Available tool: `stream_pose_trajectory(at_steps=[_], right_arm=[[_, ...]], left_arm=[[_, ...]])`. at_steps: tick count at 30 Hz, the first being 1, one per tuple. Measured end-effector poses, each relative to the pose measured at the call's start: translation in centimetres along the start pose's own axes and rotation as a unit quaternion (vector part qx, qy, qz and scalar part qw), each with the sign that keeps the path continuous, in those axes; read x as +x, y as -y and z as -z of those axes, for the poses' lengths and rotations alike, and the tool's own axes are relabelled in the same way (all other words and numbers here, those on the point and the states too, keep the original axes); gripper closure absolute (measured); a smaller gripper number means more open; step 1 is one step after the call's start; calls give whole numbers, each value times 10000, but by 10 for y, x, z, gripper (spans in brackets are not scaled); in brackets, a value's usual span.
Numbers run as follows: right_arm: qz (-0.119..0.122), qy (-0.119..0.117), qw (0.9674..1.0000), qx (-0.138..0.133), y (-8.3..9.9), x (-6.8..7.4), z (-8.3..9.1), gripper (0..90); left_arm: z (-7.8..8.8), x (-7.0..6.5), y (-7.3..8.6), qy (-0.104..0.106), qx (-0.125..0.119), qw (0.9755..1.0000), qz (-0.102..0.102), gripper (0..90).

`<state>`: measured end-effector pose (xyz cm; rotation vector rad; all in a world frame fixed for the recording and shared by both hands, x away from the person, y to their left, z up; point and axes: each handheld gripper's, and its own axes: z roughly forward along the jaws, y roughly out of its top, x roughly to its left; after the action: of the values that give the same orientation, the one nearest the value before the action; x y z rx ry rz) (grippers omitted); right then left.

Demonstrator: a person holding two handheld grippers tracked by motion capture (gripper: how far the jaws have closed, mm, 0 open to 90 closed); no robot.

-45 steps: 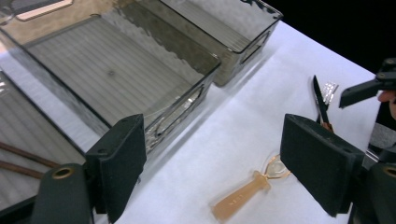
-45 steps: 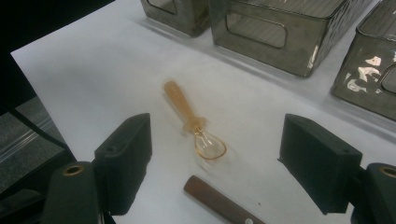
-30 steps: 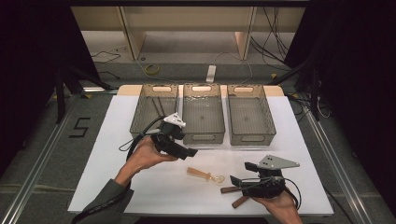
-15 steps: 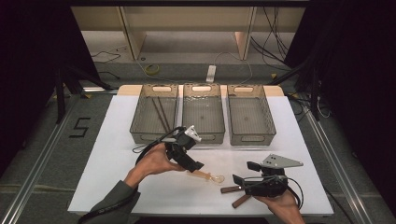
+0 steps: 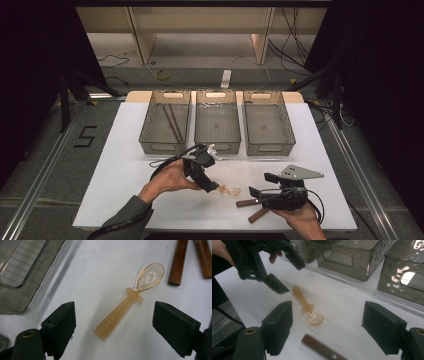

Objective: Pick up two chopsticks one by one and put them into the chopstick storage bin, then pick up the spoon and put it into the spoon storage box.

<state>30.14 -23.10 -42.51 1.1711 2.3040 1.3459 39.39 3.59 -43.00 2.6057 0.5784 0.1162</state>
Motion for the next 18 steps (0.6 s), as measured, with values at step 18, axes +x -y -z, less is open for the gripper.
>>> stream_pose_trajectory(at_steps=[18], right_arm=[[26,40,10000,12,-1,-1,-1,253]], left_arm=[[-22,-8,6,83,417,9985,-350,272]])
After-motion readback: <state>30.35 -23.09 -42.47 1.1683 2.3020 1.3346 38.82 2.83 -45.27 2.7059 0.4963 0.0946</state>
